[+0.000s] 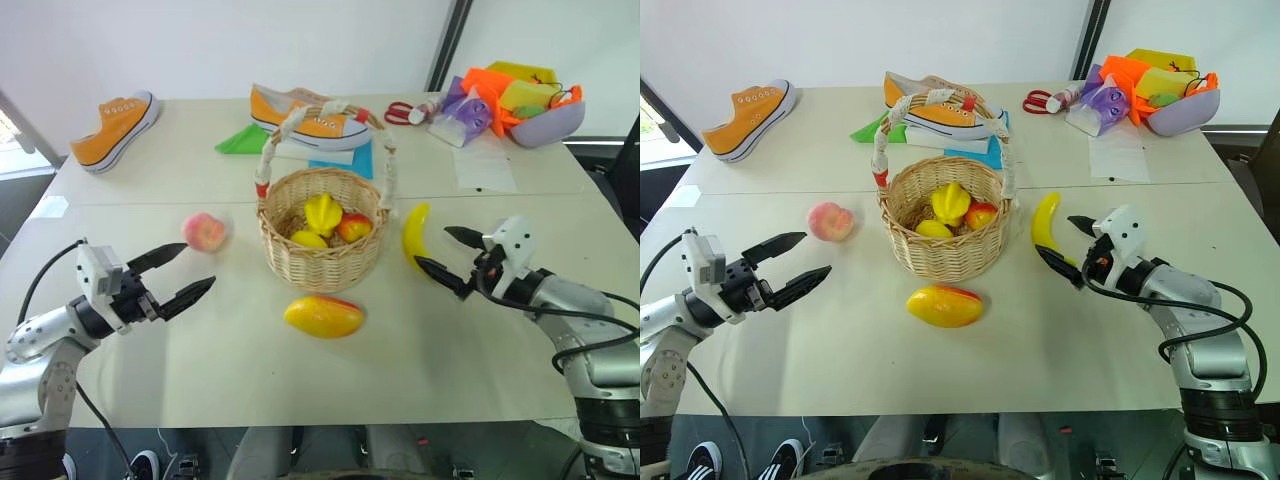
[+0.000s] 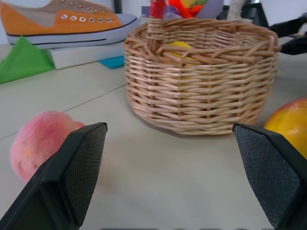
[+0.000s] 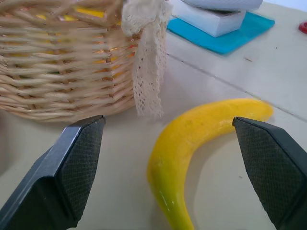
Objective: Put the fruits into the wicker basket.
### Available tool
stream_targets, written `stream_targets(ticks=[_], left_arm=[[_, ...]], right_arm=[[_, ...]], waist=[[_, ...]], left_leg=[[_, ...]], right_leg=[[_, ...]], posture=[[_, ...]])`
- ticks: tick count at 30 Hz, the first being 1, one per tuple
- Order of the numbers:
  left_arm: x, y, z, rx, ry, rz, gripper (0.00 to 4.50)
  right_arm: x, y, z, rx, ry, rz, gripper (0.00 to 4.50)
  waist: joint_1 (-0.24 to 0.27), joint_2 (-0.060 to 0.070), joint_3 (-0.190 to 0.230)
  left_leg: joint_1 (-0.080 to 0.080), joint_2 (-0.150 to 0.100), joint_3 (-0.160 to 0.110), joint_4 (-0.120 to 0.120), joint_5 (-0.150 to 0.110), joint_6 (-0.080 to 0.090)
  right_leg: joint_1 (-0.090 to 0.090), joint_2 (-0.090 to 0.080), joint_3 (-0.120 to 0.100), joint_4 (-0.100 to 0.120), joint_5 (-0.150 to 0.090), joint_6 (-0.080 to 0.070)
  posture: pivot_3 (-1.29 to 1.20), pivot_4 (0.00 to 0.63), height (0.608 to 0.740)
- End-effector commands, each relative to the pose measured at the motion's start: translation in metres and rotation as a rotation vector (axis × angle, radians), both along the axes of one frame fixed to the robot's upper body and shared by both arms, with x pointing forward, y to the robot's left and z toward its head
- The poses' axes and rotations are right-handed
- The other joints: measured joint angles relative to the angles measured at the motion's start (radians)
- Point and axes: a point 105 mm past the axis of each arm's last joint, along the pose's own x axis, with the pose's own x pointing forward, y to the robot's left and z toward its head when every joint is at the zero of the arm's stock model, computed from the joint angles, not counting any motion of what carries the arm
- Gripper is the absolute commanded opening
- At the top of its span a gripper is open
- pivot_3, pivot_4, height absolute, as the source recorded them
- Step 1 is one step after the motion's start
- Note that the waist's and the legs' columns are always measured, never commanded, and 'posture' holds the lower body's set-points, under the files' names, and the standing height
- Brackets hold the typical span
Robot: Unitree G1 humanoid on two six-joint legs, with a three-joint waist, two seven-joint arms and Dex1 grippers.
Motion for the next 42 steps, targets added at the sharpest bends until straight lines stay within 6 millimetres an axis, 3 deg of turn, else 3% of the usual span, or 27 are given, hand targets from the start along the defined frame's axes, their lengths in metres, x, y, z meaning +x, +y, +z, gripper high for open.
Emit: stream_targets(ticks=[1, 6, 12, 21, 24, 26, 30, 33, 40, 42], left_arm=[[-0.017, -0.034, 0.027, 0.014, -0.057, -0.181, 4.5], [-0.022, -0.058, 0.034, 0.01, -0.08, -0.246, 4.5], [-0.032, -0.075, 0.034, 0.01, -0.066, -0.324, 4.5], [-0.032, -0.077, 0.022, 0.047, -0.066, -0.311, 4.5], [-0.028, -0.074, 0.02, 0.052, -0.072, -0.288, 4.5], [-0.028, -0.075, 0.019, 0.05, -0.075, -0.287, 4.5], [-0.027, -0.074, 0.019, 0.046, -0.079, -0.281, 4.5], [-0.021, -0.069, 0.018, 0.046, -0.077, -0.252, 4.5], [-0.013, -0.065, 0.017, 0.023, -0.074, -0.224, 4.5], [-0.009, -0.061, 0.016, -0.006, -0.071, -0.202, 4.5]], right_arm=[[0.003, 0.006, 0.01, -0.041, 0.02, -0.045, 4.44], [0.008, 0.015, 0.014, -0.072, 0.041, -0.071, 4.44], [0.012, 0.024, 0.004, -0.102, 0.101, -0.118, 4.44], [0.023, 0.029, -0.008, -0.08, 0.155, -0.206, 4.44], [0.03, 0.021, -0.014, -0.07, 0.172, -0.282, 4.44], [0.032, 0.014, -0.019, -0.079, 0.185, -0.325, 3.95], [0.029, 0.006, -0.029, -0.094, 0.221, -0.356, 2.37], [0.03, 0.002, -0.01, -0.08, 0.146, -0.332, 1.02], [0.017, -0.03, 0.017, -0.068, 0.005, -0.326, 1.02], [-0.005, -0.018, 0.039, 0.022, -0.06, -0.134, 1.02]], waist=[[0.0, 0.0, 0.0], [-0.002, 0.001, 0.0], [0.0, 0.001, 0.0], [0.0, 0.001, 0.0], [0.0, 0.001, 0.0], [0.0, 0.001, 0.0], [0.001, 0.001, 0.0], [0.0, 0.001, 0.0], [0.004, 0.001, 0.0], [0.002, 0.001, 0.0]], left_leg=[[-0.001, 0.0, 0.0, 0.0, 0.0, 0.0], [-0.001, 0.0, 0.0, 0.0, 0.0, 0.0], [-0.001, 0.0, 0.0, 0.0, 0.0, 0.0], [-0.001, 0.0, 0.0, 0.0, 0.0, 0.0], [-0.001, 0.0, 0.0, 0.0, 0.0, 0.0], [-0.001, -0.001, 0.0, 0.0, 0.0, 0.0], [-0.001, -0.001, 0.0, 0.0, 0.0, 0.0], [-0.001, -0.001, 0.0, 0.0, 0.0, 0.0], [-0.001, -0.001, 0.0, -0.001, 0.0, 0.001], [-0.001, 0.0, 0.0, -0.001, 0.0, 0.001]], right_leg=[[-0.001, 0.0, 0.0, 0.0, 0.0, 0.0], [-0.001, 0.0, 0.0, 0.0, 0.0, 0.0], [-0.001, 0.0, 0.0, 0.0, 0.0, 0.0], [-0.001, 0.0, 0.0, -0.001, 0.0, 0.0], [-0.001, 0.0, 0.0, -0.001, 0.0, 0.0], [-0.001, 0.0, 0.0, -0.001, 0.0, 0.0], [0.0, 0.0, 0.0, -0.001, 0.0, 0.0], [0.0, 0.0, 0.0, -0.001, 0.0, 0.0], [0.0, 0.0, -0.001, -0.002, 0.0, 0.0], [0.0, 0.0, -0.001, -0.002, 0.0, 0.0]], posture=[[0.0, 0.15, 0.74], [0.0, 0.15, 0.74], [0.0, 0.15, 0.74], [0.0, 0.15, 0.74], [0.0, 0.15, 0.74], [0.0, 0.15, 0.74], [0.0, 0.15, 0.74], [0.0, 0.15, 0.74], [0.0, 0.15, 0.74], [0.0, 0.15, 0.74]])
